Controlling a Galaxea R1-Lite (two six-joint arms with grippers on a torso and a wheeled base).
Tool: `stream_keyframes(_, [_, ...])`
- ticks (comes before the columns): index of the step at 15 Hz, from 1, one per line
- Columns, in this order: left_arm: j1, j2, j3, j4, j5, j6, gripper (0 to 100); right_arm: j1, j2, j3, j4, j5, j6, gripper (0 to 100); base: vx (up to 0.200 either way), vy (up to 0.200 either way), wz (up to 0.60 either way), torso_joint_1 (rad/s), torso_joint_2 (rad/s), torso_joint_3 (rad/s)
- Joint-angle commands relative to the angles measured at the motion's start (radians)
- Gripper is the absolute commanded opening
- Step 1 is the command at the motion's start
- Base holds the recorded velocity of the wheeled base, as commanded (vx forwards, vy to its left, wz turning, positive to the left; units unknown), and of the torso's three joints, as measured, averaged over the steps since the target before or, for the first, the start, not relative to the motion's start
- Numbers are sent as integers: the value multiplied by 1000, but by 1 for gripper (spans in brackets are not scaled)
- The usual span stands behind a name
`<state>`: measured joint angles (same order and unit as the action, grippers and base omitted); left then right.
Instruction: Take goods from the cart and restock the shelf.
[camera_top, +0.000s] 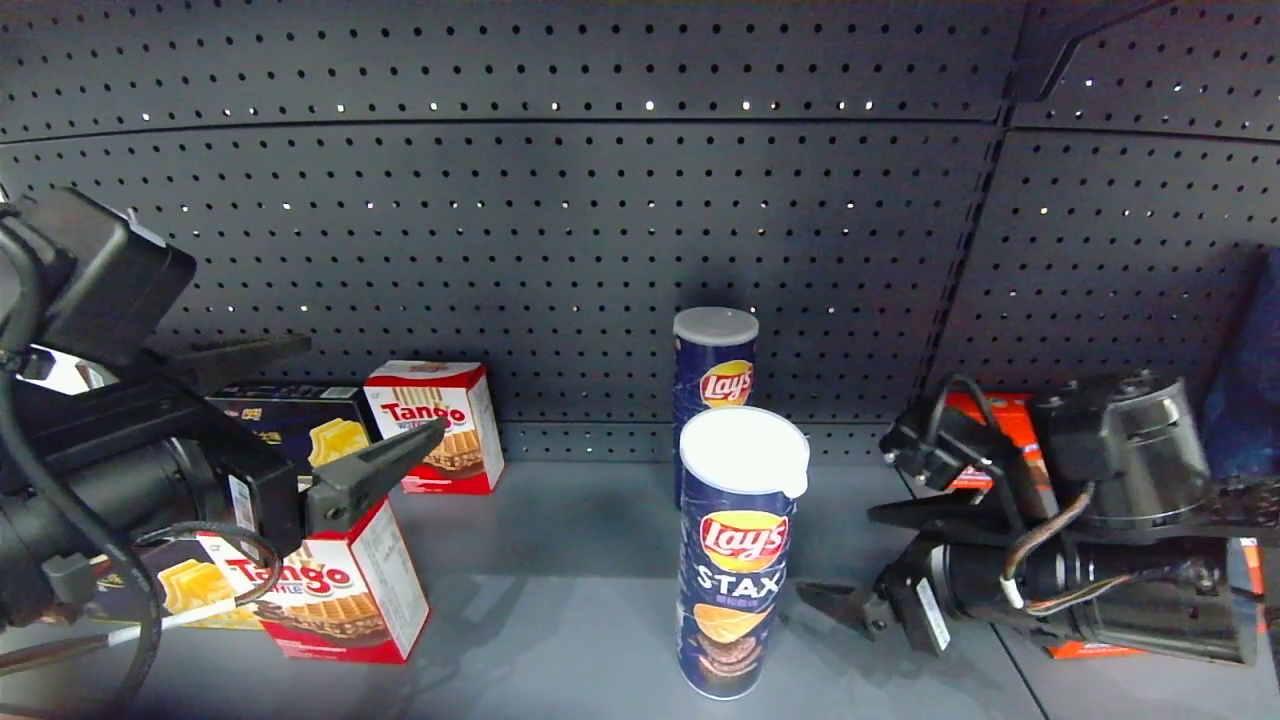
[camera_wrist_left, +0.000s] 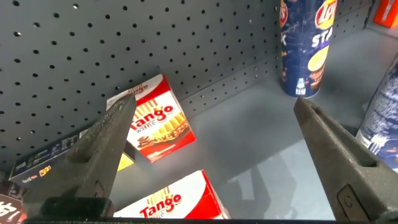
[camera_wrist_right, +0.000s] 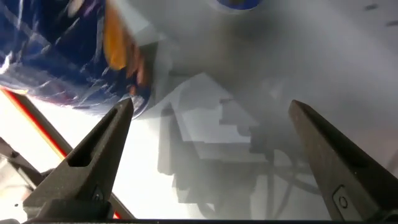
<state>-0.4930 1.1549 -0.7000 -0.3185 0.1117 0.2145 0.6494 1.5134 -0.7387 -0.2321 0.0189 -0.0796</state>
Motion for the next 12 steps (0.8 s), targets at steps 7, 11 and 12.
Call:
stream_keyframes(7, [83, -425, 160, 47, 98, -27, 100, -514, -869, 363, -12, -14, 14, 100, 0, 0, 0, 0, 0, 0])
stream_keyframes(11, [86, -676, 244, 283, 129, 72, 100, -683, -1394, 688, 83, -24, 14, 100, 0, 0, 0, 0, 0, 0])
stream_keyframes(12, [86, -696, 244, 320, 129, 80, 100, -685, -1470, 739, 120, -33, 21, 100, 0, 0, 0, 0, 0, 0])
